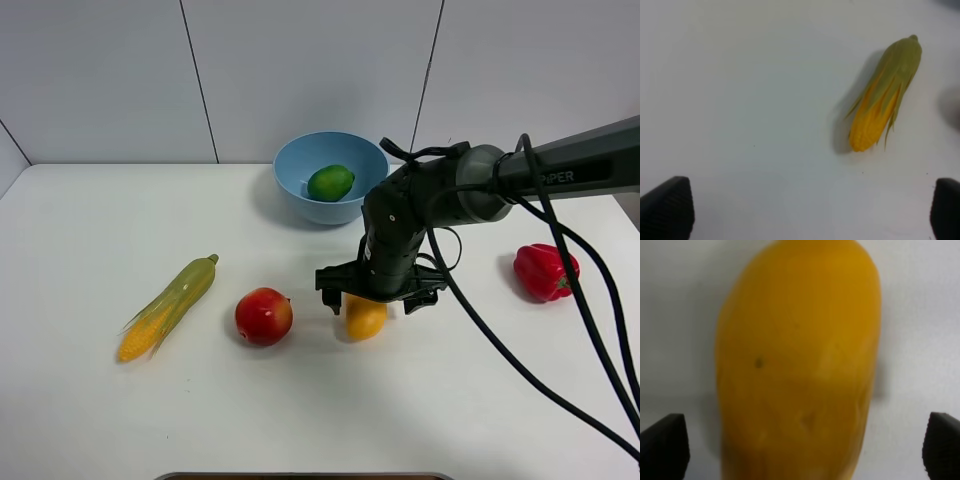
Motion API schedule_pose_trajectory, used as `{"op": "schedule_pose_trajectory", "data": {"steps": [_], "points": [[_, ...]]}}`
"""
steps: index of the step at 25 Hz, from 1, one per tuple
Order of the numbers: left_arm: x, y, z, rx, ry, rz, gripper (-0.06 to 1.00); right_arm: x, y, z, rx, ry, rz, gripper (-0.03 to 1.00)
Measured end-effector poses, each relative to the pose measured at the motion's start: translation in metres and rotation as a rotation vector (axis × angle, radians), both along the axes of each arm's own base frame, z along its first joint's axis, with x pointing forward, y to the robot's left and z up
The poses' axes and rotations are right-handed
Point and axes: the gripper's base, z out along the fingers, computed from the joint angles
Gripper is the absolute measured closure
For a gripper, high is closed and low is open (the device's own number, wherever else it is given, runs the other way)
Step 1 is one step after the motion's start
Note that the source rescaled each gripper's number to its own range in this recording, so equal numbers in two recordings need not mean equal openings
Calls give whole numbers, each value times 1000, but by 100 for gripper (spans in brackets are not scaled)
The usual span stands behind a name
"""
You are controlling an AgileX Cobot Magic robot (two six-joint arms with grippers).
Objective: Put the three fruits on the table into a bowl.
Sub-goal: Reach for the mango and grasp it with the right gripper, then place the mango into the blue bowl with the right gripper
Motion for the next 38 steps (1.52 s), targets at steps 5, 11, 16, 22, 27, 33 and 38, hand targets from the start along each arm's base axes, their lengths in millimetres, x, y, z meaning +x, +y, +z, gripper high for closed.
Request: {"op": "schedule_pose_trajectory", "data": {"steps": [5,11,16,22,27,33,38], "points": [[0,0,0,0,0,0,-6,4,-1,-10,3,-1,-6,-3],[0,0,0,0,0,0,-6,7,-3,-16,6,-5,-7,-3],[0,0,0,0,0,0,-6,9,-3,-16,11,-11,-9,23],[0,0,0,0,0,0,-6,9,-4,-16,11,-12,-11,97],[0,0,0,0,0,0,-6,9,-4,-16,11,-13,-11,97],[0,0,0,1,0,-1,-6,10,-5,-16,6,-21,-1,97],[0,0,0,1,0,-1,-6,11,-4,-7,20,-47,4,97]]}}
